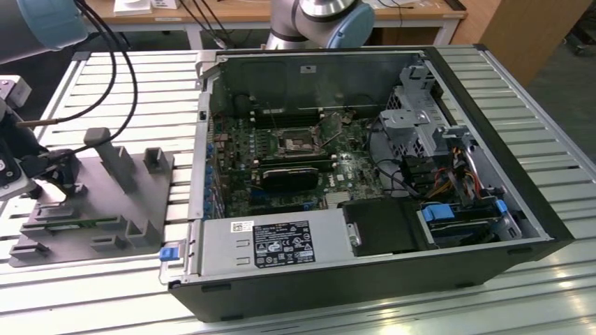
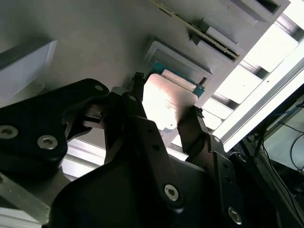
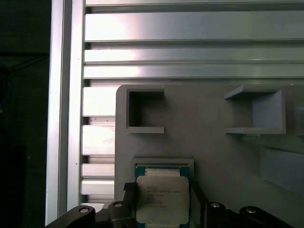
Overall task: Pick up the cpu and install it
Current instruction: 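Pick up the cpu and move it towards the insertion slot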
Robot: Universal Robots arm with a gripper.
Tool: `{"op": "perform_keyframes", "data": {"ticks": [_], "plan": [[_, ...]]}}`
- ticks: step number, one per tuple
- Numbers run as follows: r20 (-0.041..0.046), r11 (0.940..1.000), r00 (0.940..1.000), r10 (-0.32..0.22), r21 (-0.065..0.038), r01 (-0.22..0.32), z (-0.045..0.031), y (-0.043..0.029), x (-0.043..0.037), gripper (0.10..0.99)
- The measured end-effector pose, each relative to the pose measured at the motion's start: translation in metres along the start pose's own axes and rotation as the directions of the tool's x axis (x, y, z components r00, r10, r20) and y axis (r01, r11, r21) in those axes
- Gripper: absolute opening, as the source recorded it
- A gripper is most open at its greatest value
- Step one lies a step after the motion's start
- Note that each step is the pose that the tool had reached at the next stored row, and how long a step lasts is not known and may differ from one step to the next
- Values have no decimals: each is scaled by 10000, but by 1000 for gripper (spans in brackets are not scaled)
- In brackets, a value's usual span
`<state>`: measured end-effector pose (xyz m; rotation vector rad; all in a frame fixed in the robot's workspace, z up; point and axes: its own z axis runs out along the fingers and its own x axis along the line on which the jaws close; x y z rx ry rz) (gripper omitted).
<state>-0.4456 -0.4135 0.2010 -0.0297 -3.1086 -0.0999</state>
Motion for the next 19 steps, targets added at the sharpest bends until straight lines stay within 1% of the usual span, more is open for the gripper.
{"op": "perform_keyframes", "data": {"ticks": [6, 19], "plan": [[0, 10000, 10000, 0, -2, 0, -34, 2, 1, 537], [0, 10000, 10000, 0, -2, 0, -76, 5, 3, 537]]}}
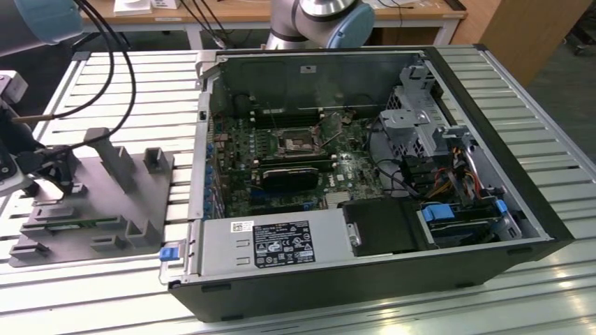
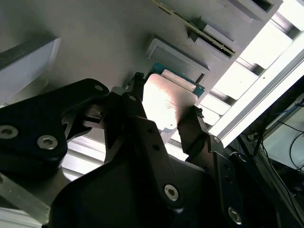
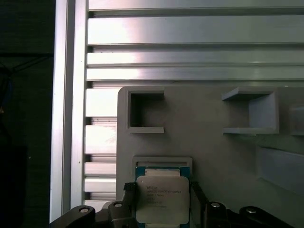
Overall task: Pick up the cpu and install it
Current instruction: 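Pick up the cpu and move it towards the insertion slot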
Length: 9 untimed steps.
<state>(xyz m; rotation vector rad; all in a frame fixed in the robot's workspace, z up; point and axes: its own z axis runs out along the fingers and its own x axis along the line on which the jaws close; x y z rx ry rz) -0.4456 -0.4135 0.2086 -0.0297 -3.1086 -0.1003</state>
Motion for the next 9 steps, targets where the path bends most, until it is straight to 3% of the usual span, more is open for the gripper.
{"op": "perform_keyframes", "data": {"ticks": [9], "plan": [[1, 10000, 10000, 0, -1, 0, -17, 1, 0, 537]]}}
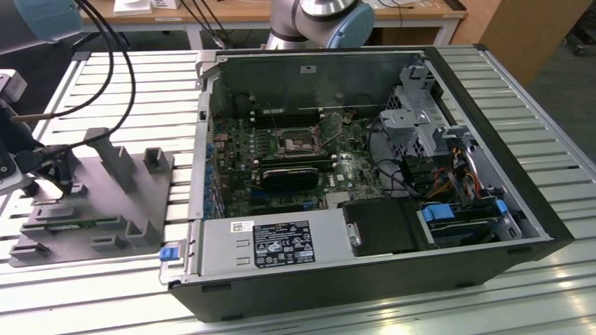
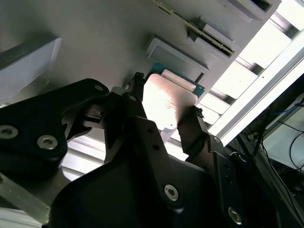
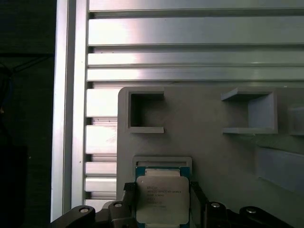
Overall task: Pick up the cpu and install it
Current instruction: 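Pick up the cpu and move it towards the insertion slot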
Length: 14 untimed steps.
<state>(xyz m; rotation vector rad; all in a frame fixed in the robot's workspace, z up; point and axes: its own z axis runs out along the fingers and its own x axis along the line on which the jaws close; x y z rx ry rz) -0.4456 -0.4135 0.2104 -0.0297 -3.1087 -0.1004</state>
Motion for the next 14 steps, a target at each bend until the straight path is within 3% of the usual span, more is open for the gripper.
{"op": "perform_keyframes", "data": {"ticks": [2, 4, 14], "plan": [[-1, 10000, 10000, 1, 0, -1, -4, 0, 0, 537], [-1, 10000, 10000, 0, 1, 0, -100, 6, 3, 537], [-1, 10000, 10000, 0, 1, 0, -134, 9, 4, 537]]}}
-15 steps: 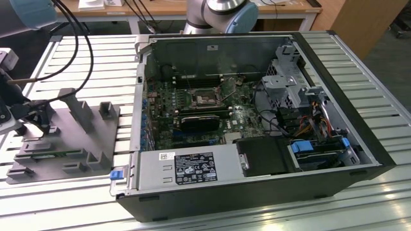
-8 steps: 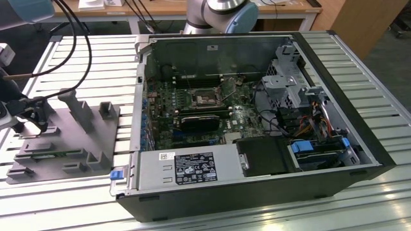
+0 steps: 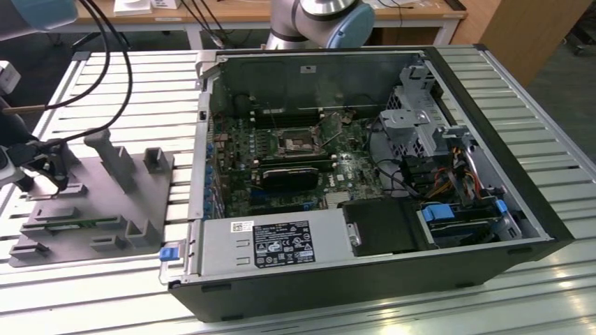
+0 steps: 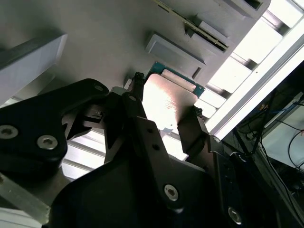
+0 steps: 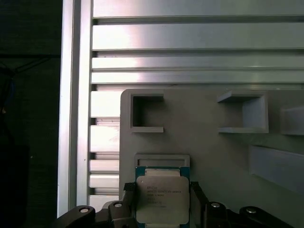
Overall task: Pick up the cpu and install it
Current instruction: 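Pick up the cpu and move it towards the insertion slot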
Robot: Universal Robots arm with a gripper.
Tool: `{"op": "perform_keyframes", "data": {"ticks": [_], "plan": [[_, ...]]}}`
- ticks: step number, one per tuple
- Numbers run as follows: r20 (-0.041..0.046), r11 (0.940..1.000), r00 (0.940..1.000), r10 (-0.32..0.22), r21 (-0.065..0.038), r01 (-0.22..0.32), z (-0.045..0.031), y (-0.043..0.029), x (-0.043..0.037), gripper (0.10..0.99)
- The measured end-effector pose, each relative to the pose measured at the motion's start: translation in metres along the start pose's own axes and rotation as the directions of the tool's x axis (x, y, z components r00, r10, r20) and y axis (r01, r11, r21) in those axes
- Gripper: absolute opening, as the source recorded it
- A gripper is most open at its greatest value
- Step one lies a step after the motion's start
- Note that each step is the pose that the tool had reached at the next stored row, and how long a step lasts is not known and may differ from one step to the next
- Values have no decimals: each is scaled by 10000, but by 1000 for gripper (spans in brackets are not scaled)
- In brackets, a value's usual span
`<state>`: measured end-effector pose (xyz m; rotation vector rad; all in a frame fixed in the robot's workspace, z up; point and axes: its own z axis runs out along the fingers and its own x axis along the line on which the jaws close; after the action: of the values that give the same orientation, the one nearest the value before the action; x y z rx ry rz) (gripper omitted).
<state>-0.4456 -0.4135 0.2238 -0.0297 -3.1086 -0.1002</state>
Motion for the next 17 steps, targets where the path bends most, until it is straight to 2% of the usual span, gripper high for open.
{"op": "perform_keyframes", "data": {"ticks": [8, 17], "plan": [[0, 10000, 10000, 0, 0, 0, -50, 3, 2, 537], [0, 10000, 10000, 0, 0, 0, -163, 11, 5, 537]]}}
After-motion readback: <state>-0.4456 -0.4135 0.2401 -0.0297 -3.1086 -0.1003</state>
